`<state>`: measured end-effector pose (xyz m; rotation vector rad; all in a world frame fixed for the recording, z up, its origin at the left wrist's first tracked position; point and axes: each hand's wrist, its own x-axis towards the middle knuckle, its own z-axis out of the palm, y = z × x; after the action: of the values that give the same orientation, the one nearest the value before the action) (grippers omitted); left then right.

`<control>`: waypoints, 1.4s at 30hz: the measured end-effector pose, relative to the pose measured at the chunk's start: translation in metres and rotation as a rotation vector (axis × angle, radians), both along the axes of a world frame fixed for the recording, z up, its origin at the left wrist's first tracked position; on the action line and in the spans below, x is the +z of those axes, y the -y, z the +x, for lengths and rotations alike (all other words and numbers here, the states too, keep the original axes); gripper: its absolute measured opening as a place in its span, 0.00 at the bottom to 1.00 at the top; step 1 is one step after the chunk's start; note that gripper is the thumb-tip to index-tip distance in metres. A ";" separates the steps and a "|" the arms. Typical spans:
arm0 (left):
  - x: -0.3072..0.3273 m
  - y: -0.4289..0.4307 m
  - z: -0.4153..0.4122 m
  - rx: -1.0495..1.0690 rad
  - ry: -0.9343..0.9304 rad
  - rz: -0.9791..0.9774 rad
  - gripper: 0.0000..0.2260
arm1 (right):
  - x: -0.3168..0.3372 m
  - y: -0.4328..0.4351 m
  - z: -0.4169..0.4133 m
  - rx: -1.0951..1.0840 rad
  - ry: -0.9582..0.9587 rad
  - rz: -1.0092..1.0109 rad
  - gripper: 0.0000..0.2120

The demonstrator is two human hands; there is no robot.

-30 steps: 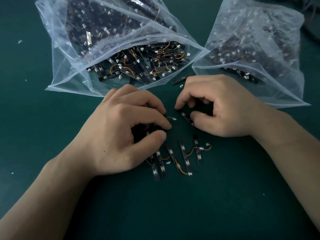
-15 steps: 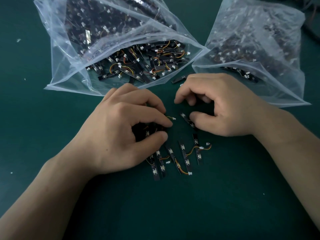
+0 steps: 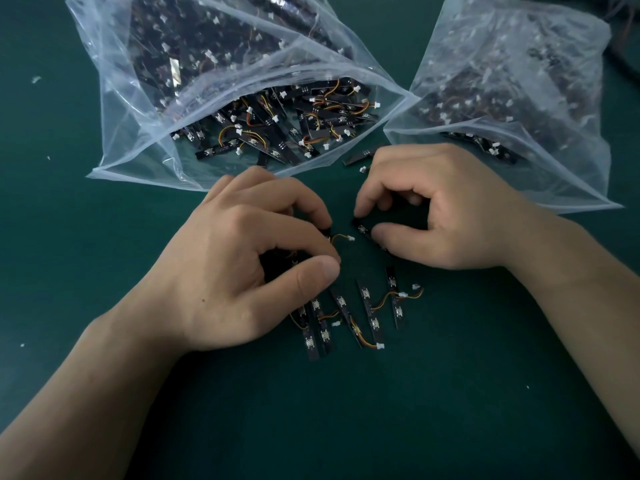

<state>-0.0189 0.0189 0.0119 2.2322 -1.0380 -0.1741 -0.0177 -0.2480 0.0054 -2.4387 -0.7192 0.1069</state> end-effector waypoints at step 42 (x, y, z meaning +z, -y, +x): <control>-0.011 0.000 0.002 0.723 0.249 0.041 0.11 | 0.001 0.002 -0.001 -0.027 -0.036 0.083 0.13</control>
<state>-0.0170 0.0187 0.0010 2.5575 -0.2864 0.4068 -0.0188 -0.2502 0.0068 -2.3606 -0.6621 0.1075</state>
